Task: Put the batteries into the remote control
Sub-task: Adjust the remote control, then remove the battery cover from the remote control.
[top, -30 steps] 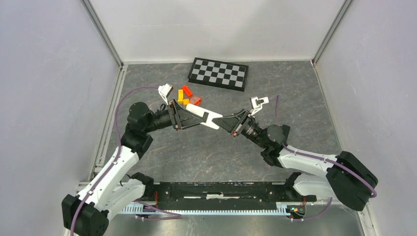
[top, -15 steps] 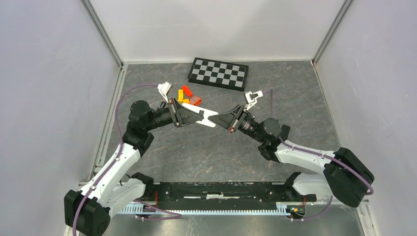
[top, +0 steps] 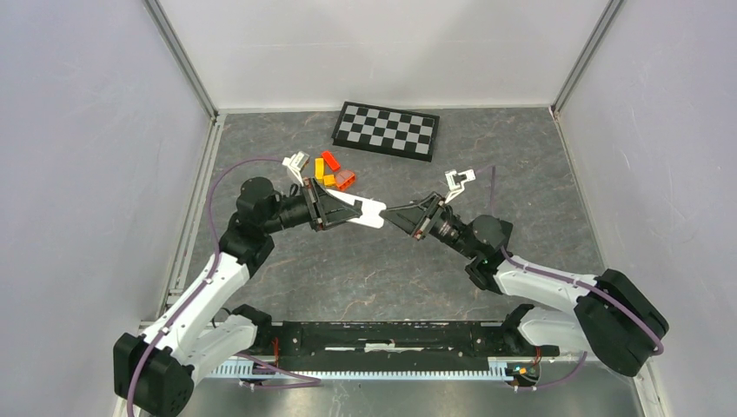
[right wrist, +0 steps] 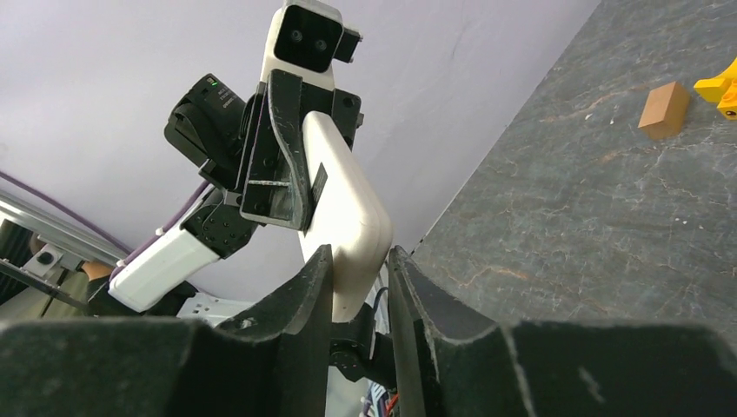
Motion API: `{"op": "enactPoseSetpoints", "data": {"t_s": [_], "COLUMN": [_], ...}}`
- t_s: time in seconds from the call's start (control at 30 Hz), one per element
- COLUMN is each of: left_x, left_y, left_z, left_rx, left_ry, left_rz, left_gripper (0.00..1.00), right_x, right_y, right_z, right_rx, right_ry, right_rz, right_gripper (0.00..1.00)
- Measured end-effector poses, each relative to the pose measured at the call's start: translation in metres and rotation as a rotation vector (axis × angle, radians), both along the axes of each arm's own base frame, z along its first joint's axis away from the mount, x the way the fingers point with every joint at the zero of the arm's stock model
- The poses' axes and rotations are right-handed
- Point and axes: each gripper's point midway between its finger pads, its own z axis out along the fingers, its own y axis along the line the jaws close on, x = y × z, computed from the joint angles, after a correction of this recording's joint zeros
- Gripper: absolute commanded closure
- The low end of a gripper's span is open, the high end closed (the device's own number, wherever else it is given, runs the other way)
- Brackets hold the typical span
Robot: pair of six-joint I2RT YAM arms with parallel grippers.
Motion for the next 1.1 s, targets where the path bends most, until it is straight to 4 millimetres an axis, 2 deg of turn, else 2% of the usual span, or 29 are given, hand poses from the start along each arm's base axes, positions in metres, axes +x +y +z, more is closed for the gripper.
{"op": "enactPoseSetpoints", "data": {"t_s": [0.07, 0.17, 0.3, 0.5, 0.63, 0.77, 0.97, 1.1], "left_x": [0.002, 0.004, 0.006, 0.01, 0.01, 0.009, 0.009, 0.01], "left_y": [-0.001, -0.001, -0.003, -0.006, -0.007, -0.008, -0.007, -0.006], "left_z": [-0.002, -0.004, -0.003, -0.004, -0.008, -0.008, -0.008, -0.006], "left_rx": [0.003, 0.004, 0.003, 0.023, 0.035, 0.035, 0.04, 0.037], "left_ry": [0.006, 0.009, -0.009, -0.072, -0.088, -0.098, -0.111, -0.117], "left_rz": [0.001, 0.0, -0.006, -0.033, -0.048, -0.063, -0.063, -0.052], "left_gripper": [0.98, 0.98, 0.98, 0.98, 0.98, 0.98, 0.98, 0.98], "right_x": [0.0, 0.001, 0.002, -0.001, 0.003, 0.007, 0.007, 0.003], "right_y": [-0.003, -0.003, -0.003, 0.003, 0.013, 0.018, 0.023, 0.021], "right_z": [-0.001, -0.003, -0.011, -0.017, -0.015, -0.01, -0.009, -0.002], "right_rx": [0.014, 0.029, 0.04, 0.048, 0.053, 0.071, 0.104, 0.142], "right_ry": [-0.004, 0.002, 0.037, 0.058, 0.068, 0.067, 0.081, 0.069], "right_rz": [0.001, 0.015, 0.028, 0.075, 0.105, 0.119, 0.148, 0.167], "right_gripper": [0.63, 0.41, 0.26, 0.2, 0.23, 0.31, 0.6, 0.7]}}
